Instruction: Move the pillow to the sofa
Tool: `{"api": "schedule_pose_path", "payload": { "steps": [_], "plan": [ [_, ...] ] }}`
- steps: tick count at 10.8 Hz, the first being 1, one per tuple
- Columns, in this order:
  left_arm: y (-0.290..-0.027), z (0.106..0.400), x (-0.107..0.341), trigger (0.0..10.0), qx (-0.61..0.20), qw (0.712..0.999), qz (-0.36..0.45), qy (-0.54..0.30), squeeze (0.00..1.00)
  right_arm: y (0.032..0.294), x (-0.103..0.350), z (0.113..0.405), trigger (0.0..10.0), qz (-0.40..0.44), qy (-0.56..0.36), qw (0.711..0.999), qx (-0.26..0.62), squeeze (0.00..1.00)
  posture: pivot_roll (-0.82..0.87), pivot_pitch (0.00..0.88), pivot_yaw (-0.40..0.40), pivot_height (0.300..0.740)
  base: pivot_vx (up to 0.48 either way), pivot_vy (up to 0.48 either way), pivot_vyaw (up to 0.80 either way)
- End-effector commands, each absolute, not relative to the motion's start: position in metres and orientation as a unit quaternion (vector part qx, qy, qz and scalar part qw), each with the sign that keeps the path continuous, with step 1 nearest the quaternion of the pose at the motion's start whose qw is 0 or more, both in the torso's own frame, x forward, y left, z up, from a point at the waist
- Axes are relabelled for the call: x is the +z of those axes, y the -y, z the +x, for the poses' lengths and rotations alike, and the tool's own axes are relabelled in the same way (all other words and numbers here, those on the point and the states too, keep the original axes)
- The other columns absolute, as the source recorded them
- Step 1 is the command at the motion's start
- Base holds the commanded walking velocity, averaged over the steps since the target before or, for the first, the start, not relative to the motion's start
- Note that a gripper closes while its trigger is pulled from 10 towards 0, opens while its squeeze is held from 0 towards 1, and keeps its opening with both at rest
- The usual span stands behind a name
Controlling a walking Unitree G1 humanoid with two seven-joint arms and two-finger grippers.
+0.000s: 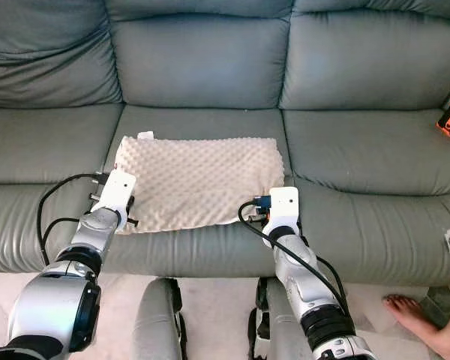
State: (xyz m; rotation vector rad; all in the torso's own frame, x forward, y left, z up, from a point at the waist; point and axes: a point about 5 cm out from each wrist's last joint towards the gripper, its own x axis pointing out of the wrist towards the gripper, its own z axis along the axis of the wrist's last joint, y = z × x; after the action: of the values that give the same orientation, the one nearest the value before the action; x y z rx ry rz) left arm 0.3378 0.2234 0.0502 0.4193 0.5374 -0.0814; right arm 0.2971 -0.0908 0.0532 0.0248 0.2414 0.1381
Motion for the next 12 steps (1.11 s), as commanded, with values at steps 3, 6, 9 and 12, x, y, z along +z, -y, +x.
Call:
{"api": "schedule_pose_path", "payload": {
  "steps": [3,6,9,12],
  "plan": [
    [-0.221,0.339,0.053,10.0,-0.055,0.937,0.241,-0.246,1.0,0.087,0.056,0.29,10.0,0.022,-0.117,0.99,0.076,1.0,-0.07,0.19,0.005,0.636,0.0,0.0,0.0],
    [-0.229,0.346,0.066,10.0,-0.011,0.933,0.291,-0.213,1.0,0.073,0.065,0.286,10.0,0.025,-0.094,0.988,0.118,1.0,-0.07,0.135,0.006,0.636,0.0,0.0,0.0],
    [-0.235,0.355,0.089,10.0,0.027,0.954,0.265,-0.137,1.0,0.074,0.085,0.288,10.0,0.005,-0.049,0.988,0.149,1.0,-0.08,0.042,0.02,0.636,0.0,0.0,0.0],
    [-0.23,0.343,0.093,10.0,0.026,0.975,0.215,-0.042,1.0,0.12,0.096,0.268,10.0,-0.039,-0.009,0.982,0.185,1.0,-0.04,0.0,0.025,0.636,0.0,0.0,0.0]
  ]
}}
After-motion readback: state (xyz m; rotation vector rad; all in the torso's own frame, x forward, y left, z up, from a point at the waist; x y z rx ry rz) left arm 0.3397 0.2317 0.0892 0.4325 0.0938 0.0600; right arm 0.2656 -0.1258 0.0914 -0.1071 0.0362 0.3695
